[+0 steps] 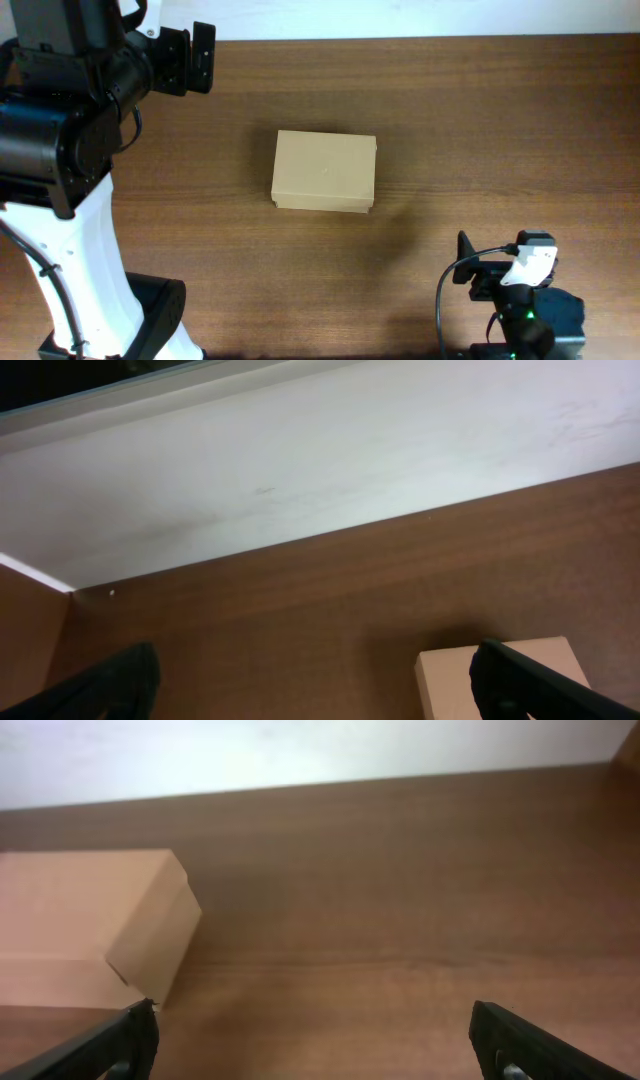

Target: Pack container

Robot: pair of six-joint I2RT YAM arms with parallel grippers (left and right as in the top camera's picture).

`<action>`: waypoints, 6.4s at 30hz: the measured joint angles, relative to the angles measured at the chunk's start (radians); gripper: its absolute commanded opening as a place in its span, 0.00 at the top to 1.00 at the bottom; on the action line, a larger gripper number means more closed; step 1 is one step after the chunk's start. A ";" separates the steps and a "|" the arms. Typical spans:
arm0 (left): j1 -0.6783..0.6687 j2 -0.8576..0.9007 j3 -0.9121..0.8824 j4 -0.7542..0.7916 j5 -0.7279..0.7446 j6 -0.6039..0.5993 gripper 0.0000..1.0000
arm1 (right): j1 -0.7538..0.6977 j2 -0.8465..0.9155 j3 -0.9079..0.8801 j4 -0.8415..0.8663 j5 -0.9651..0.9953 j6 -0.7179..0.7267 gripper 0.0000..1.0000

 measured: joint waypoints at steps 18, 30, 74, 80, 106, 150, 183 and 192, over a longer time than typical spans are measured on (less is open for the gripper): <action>0.000 0.000 0.000 0.000 0.000 0.000 0.00 | -0.002 -0.108 -0.170 0.005 0.000 0.000 0.01; 0.000 0.000 0.000 0.000 0.000 0.000 0.00 | -0.002 -0.108 -0.258 0.005 0.000 0.000 0.01; -0.032 -0.361 -0.616 0.305 -0.011 0.000 0.00 | -0.002 -0.108 -0.260 0.006 0.000 0.000 0.01; -0.032 -0.670 -1.044 0.622 -0.022 0.000 0.00 | -0.002 -0.108 -0.260 0.008 0.000 0.000 0.01; 0.071 -1.493 -2.438 1.583 -0.032 0.000 0.00 | -0.002 -0.108 -0.260 0.008 0.000 0.000 0.01; 0.101 -1.835 -2.875 1.542 -0.033 0.000 0.00 | -0.002 -0.108 -0.260 0.008 0.000 0.000 0.01; 0.101 -1.835 -2.875 1.501 -0.033 0.000 0.00 | -0.002 -0.108 -0.260 0.008 0.000 0.000 0.01; 0.101 -1.835 -2.875 1.501 -0.033 0.000 0.00 | -0.002 -0.108 -0.260 0.008 0.000 0.000 0.01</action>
